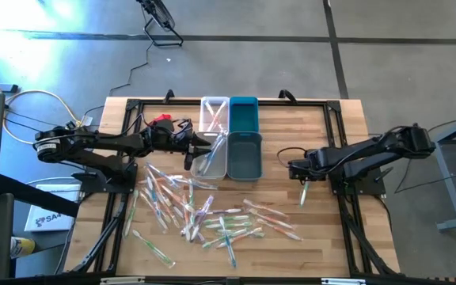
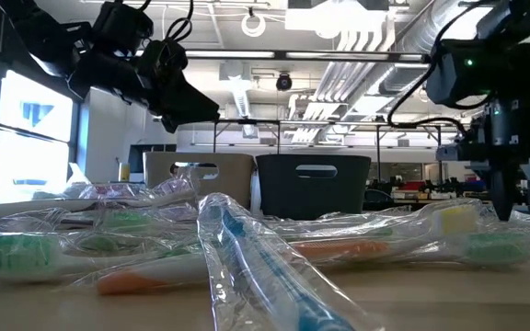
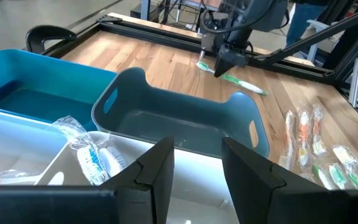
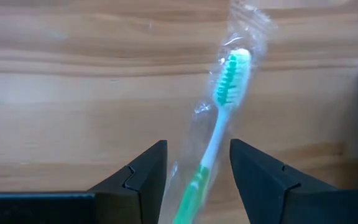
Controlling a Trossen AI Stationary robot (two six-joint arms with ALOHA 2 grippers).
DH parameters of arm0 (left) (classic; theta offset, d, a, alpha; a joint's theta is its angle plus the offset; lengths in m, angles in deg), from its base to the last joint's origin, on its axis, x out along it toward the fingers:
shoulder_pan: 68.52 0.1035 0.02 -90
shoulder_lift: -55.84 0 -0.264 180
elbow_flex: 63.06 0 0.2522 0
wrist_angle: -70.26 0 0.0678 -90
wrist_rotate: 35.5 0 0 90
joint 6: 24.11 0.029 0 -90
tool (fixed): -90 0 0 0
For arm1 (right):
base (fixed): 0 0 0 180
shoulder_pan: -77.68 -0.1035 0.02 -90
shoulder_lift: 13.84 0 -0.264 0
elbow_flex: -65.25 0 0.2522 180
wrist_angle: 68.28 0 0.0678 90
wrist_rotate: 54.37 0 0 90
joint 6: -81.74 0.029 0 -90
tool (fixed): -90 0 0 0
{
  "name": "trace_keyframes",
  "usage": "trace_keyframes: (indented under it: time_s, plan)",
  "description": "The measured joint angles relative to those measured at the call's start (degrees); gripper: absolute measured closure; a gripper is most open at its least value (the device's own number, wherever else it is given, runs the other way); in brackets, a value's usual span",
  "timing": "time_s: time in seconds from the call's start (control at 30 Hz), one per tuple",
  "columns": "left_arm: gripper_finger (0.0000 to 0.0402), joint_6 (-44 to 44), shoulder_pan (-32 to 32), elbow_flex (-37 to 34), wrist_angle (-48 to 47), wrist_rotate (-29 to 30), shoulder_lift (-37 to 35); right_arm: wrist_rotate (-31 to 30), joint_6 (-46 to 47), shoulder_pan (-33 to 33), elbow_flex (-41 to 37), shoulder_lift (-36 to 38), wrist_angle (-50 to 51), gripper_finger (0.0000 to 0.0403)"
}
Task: Pick & Place Toothbrushes
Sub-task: Put the green toothbrush into the blue bin
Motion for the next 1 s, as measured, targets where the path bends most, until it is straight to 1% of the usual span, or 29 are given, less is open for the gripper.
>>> trace_keyframes:
  time_s: [0.1, 0.23, 0.7, 0.87, 1.0]
  plan:
    - [0.0270, 0.0, 0.0, 0.0, 0.0, 0.0, 0.0, 0.1, 0.0, 0.0, -1.8, 0.1, -3.2, 0.0235]
    - [0.0270, 0.0, 0.0, 0.0, 0.0, 0.0, 0.0, -0.2, 0.0, 0.0, -2.8, 0.2, -3.8, 0.0245]
    - [0.0270, 0.0, 0.0, 0.0, 0.0, 0.0, 0.0, -0.7, -0.2, 0.0, -3.0, 0.1, -4.2, 0.0348]
    - [0.0270, -0.1, 0.0, 0.0, 0.0, 0.0, 0.0, -0.7, -1.9, 0.0, -3.0, 0.1, -4.2, 0.0386]
    - [0.0270, -0.1, 0.0, 0.0, 0.0, 0.0, -0.4, -0.5, -2.3, 0.0, -3.0, 0.1, -4.2, 0.0393]
